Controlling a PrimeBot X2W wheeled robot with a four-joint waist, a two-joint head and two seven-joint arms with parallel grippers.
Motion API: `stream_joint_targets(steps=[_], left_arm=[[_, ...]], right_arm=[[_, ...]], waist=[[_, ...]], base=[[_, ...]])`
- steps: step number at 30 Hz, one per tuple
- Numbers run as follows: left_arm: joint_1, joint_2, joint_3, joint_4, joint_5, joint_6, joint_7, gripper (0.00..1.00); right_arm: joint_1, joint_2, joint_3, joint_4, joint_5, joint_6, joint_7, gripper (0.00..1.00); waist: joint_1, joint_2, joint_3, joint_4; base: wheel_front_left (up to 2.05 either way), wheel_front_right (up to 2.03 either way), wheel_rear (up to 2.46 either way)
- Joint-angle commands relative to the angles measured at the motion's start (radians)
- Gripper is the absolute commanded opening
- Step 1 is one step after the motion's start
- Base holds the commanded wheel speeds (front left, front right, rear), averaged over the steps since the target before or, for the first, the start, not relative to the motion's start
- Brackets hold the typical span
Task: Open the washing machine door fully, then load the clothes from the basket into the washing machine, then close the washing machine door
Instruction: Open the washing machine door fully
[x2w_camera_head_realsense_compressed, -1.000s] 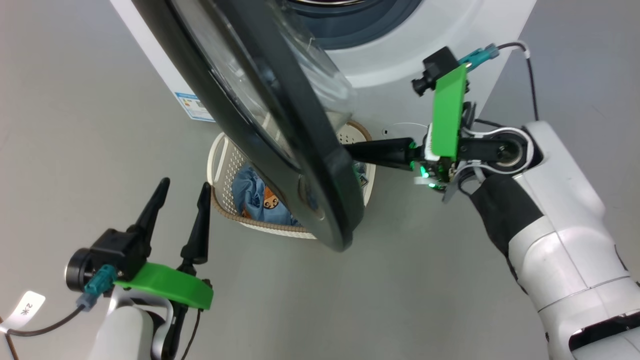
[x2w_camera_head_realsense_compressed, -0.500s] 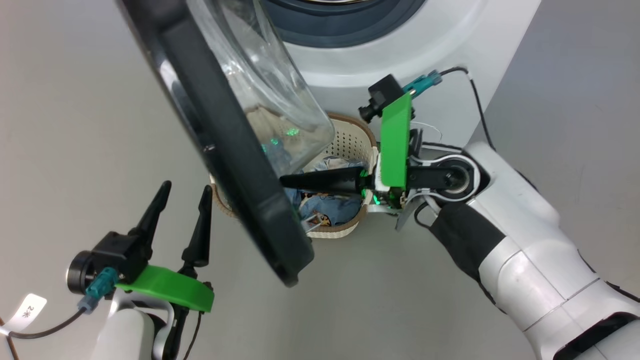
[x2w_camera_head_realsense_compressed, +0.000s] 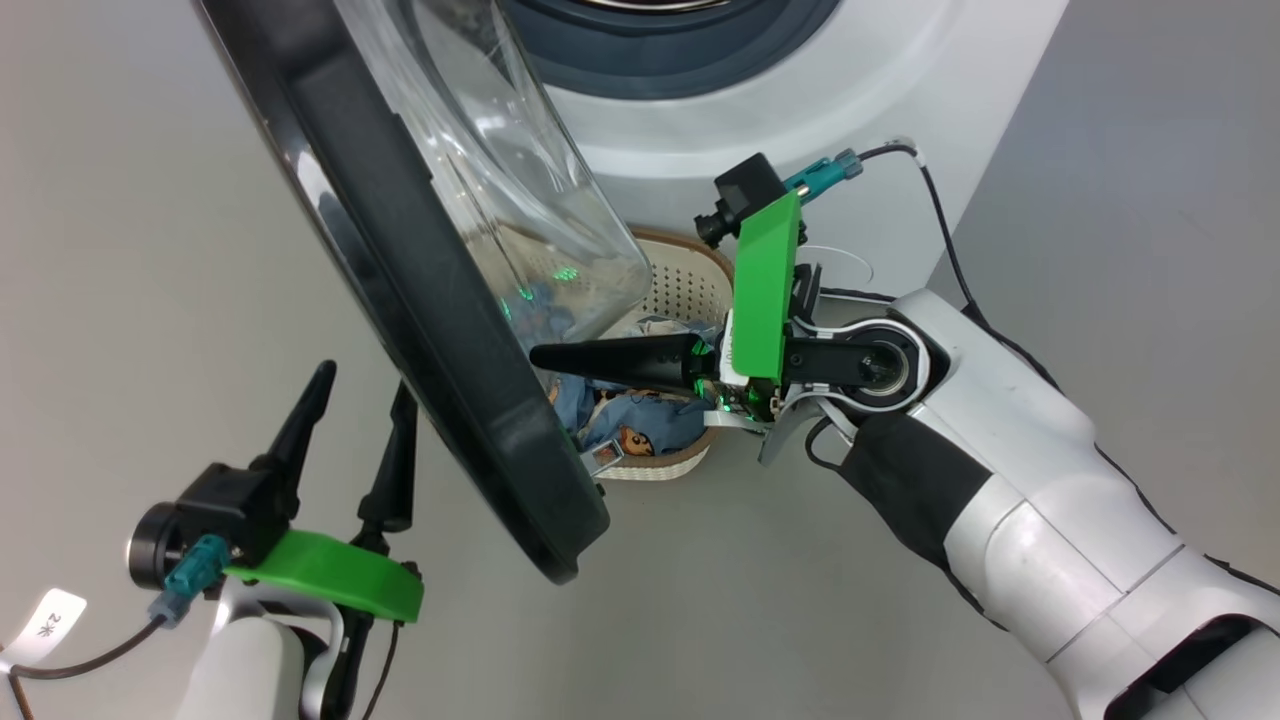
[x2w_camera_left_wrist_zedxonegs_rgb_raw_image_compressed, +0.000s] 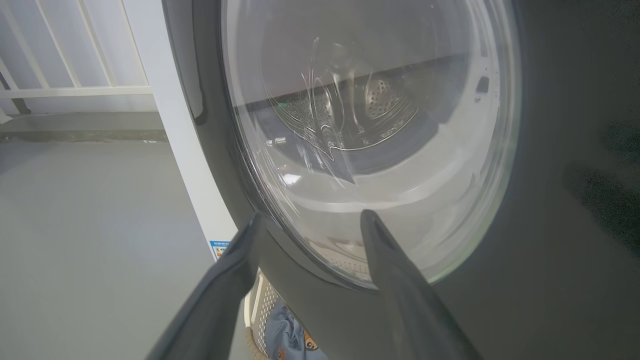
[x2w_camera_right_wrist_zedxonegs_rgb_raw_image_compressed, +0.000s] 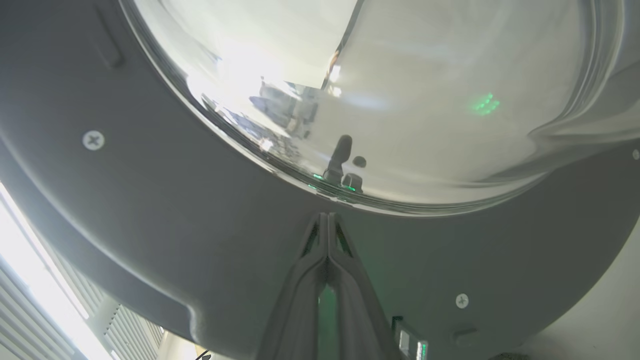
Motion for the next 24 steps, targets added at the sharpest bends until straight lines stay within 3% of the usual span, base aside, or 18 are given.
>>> stream_joint_targets(steps=[1,8,9,11,12,18,19,20,24], left_arm=[[-0.009,0.028,0.041,-0.026,0.012,-0.002,-0.006,1.0],[0.008,0.044,0.063,-0.028,0.018,-0.002,-0.006,1.0],[0.011,0.046,0.064,-0.028,0.019,-0.002,-0.006,1.0],[0.017,0.049,0.068,-0.029,0.022,-0.002,-0.006,1.0],[0.02,0.05,0.07,-0.029,0.023,-0.002,-0.006,1.0],[0.047,0.056,0.085,-0.029,0.028,-0.002,-0.006,1.0],[0.047,0.056,0.085,-0.029,0.028,-0.002,-0.006,1.0],[0.056,0.058,0.09,-0.03,0.028,-0.002,-0.006,1.0],[0.068,0.06,0.102,-0.035,0.023,-0.002,-0.006,1.0]], right_arm=[[-0.011,0.017,0.002,-0.033,0.019,0.002,-0.022,0.0],[0.043,-0.065,-0.002,-0.114,0.052,0.002,-0.12,0.02],[0.054,-0.078,0.0,-0.127,0.053,0.002,-0.133,0.14],[0.075,-0.104,0.001,-0.146,0.049,0.002,-0.178,0.68],[0.085,-0.117,0.003,-0.158,0.042,0.002,-0.202,1.0],[0.149,-0.19,-0.011,-0.239,-0.054,0.002,-0.443,1.0],[0.149,-0.19,-0.011,-0.239,-0.054,0.002,-0.443,1.0],[0.169,-0.217,-0.011,-0.262,-0.117,0.002,-0.539,1.0],[0.206,-0.249,-0.019,-0.288,-0.195,0.002,-0.671,1.0]], waist=[[0.0,0.0,-0.007,-0.009],[0.0,0.0,-0.041,-0.042],[0.0,0.0,-0.046,-0.046],[0.0,0.0,-0.058,-0.055],[0.0,0.0,-0.064,-0.059],[0.0,0.0,-0.099,-0.083],[0.0,0.0,-0.099,-0.083],[0.0,0.0,-0.109,-0.09],[0.0,0.0,-0.122,-0.099]], base=[[0.0,0.0,0.0],[0.0,0.0,0.0],[0.0,0.0,0.0],[0.0,0.0,0.0],[0.0,0.0,0.0],[0.0,0.0,0.0],[0.0,0.0,0.0],[0.0,0.0,0.0],[0.0,0.0,0.0]])
